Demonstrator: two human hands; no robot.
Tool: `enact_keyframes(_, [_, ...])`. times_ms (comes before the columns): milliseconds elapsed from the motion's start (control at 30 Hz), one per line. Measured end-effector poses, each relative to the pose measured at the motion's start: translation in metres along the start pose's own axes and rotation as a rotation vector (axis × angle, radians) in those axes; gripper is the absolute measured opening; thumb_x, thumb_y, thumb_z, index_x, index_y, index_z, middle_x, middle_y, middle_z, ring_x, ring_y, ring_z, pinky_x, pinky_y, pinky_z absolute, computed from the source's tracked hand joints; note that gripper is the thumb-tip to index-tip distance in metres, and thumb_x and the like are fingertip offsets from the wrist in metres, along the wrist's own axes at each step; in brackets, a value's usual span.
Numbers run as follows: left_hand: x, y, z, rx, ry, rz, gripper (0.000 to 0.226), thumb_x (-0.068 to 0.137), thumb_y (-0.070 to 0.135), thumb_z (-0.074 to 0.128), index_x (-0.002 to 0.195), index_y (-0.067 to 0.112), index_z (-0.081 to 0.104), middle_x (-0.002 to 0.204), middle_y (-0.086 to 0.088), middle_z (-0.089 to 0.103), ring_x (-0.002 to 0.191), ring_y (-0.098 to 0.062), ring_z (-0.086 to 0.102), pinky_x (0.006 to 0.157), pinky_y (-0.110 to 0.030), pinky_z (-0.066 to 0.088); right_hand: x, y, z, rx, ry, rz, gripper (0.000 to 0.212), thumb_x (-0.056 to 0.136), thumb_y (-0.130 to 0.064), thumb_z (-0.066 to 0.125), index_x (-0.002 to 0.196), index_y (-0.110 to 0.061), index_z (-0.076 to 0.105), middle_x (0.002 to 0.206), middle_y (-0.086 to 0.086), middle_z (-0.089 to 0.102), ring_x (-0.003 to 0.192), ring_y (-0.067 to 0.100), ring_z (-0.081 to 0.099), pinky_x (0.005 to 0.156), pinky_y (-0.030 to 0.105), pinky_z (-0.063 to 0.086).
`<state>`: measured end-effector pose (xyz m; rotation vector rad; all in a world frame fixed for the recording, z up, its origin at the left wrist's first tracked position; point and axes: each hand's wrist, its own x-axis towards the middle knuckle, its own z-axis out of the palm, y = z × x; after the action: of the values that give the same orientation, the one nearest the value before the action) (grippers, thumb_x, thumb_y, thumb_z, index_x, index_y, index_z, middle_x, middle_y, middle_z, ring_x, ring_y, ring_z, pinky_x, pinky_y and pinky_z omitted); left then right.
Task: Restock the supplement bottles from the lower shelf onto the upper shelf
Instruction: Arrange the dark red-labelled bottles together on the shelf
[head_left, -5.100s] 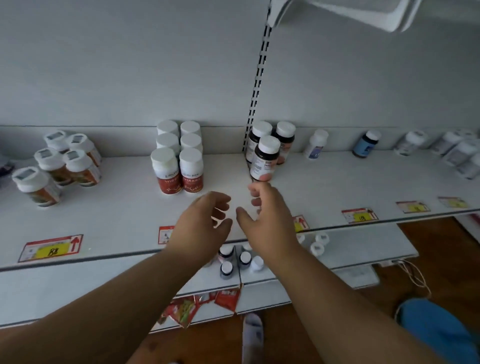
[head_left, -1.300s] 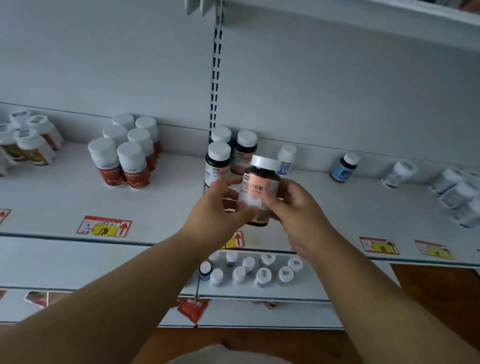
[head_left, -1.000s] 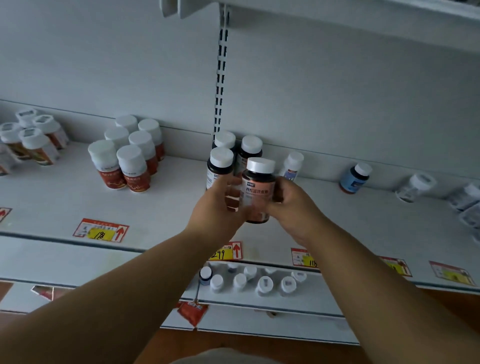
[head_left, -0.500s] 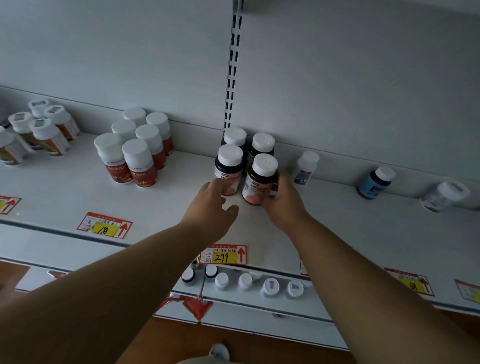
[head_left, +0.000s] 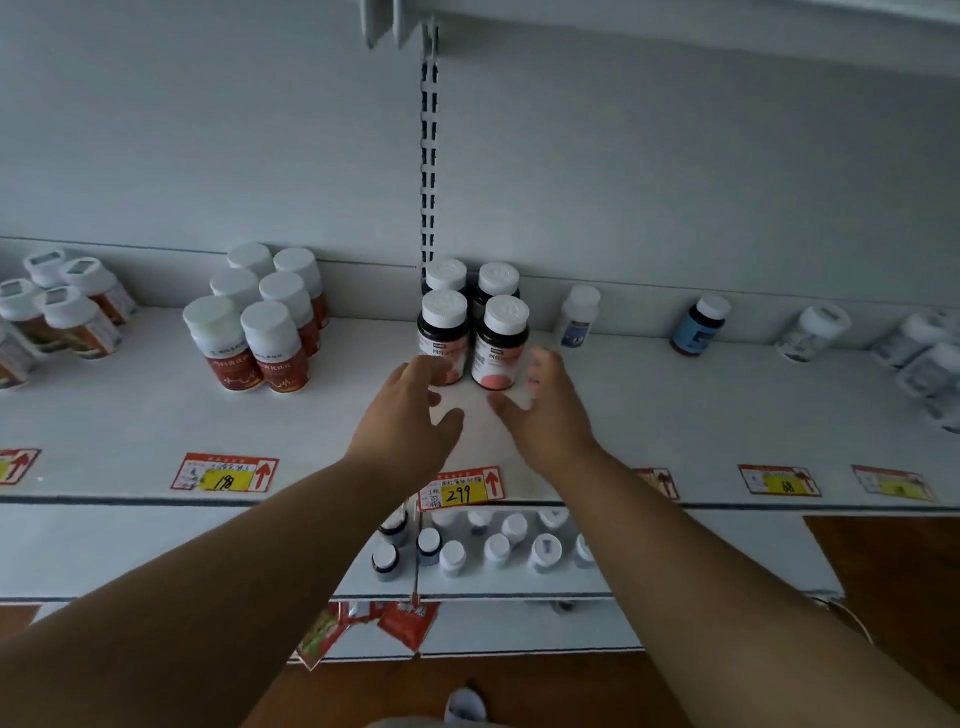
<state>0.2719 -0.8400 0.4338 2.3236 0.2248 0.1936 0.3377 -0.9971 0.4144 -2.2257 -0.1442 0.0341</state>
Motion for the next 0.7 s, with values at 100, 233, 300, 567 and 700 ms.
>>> enact_keyframes(100, [-0.02, -0.005, -0.015, -0.032, -0.005, 0.109, 0.046, 0.089, 0.022, 0.067, 0.132, 0.026, 0.051, 0.12, 0.01, 0.055, 0.099, -0.005, 0.055, 0.083, -0.021, 0.045, -0.037, -0.022, 0.003, -0.015, 0.037, -0.035, 0.066, 0.087, -0.032, 0.073, 0.143, -0.023, 0.037, 0.141, 0.002, 0.047, 0.125, 0.018, 0.05, 0.104, 0.039, 0.046])
enact_keyframes(233, [-0.054, -0.028, -0.043, -0.05, -0.039, 0.192, 0.046, 0.09, 0.018, 0.067, 0.133, 0.025, 0.051, 0.122, 0.01, 0.055, 0.099, -0.004, 0.054, 0.086, -0.021, 0.046, -0.092, -0.058, 0.02, -0.003, 0.086, -0.029, 0.06, 0.088, -0.03, 0.071, 0.14, -0.025, 0.041, 0.135, -0.003, 0.049, 0.116, 0.01, 0.054, 0.099, 0.035, 0.049])
enact_keyframes(300, [-0.072, -0.043, -0.059, -0.063, -0.053, 0.229, 0.045, 0.09, 0.017, 0.067, 0.132, 0.025, 0.051, 0.123, 0.01, 0.055, 0.098, -0.004, 0.054, 0.084, -0.019, 0.045, -0.12, -0.076, 0.034, -0.008, 0.088, -0.038, 0.058, 0.089, -0.03, 0.07, 0.14, -0.027, 0.042, 0.136, -0.005, 0.05, 0.114, 0.006, 0.054, 0.095, 0.027, 0.049])
enact_keyframes(567, [-0.136, -0.118, -0.102, -0.068, 0.002, 0.13, 0.043, 0.092, 0.016, 0.065, 0.131, 0.026, 0.051, 0.12, 0.012, 0.057, 0.098, -0.003, 0.053, 0.078, -0.013, 0.041, -0.191, -0.114, 0.101, -0.048, -0.064, -0.13, 0.049, 0.093, -0.032, 0.065, 0.138, -0.031, 0.045, 0.132, -0.012, 0.052, 0.107, -0.004, 0.048, 0.085, 0.013, 0.046])
enact_keyframes(700, [-0.158, -0.163, -0.082, -0.062, 0.056, 0.003, 0.043, 0.092, 0.017, 0.065, 0.132, 0.025, 0.051, 0.119, 0.013, 0.056, 0.097, -0.001, 0.052, 0.076, -0.009, 0.038, -0.199, -0.084, 0.145, -0.058, -0.175, -0.169, 0.043, 0.092, -0.03, 0.067, 0.132, -0.027, 0.05, 0.124, -0.01, 0.058, 0.107, 0.003, 0.057, 0.087, 0.016, 0.049])
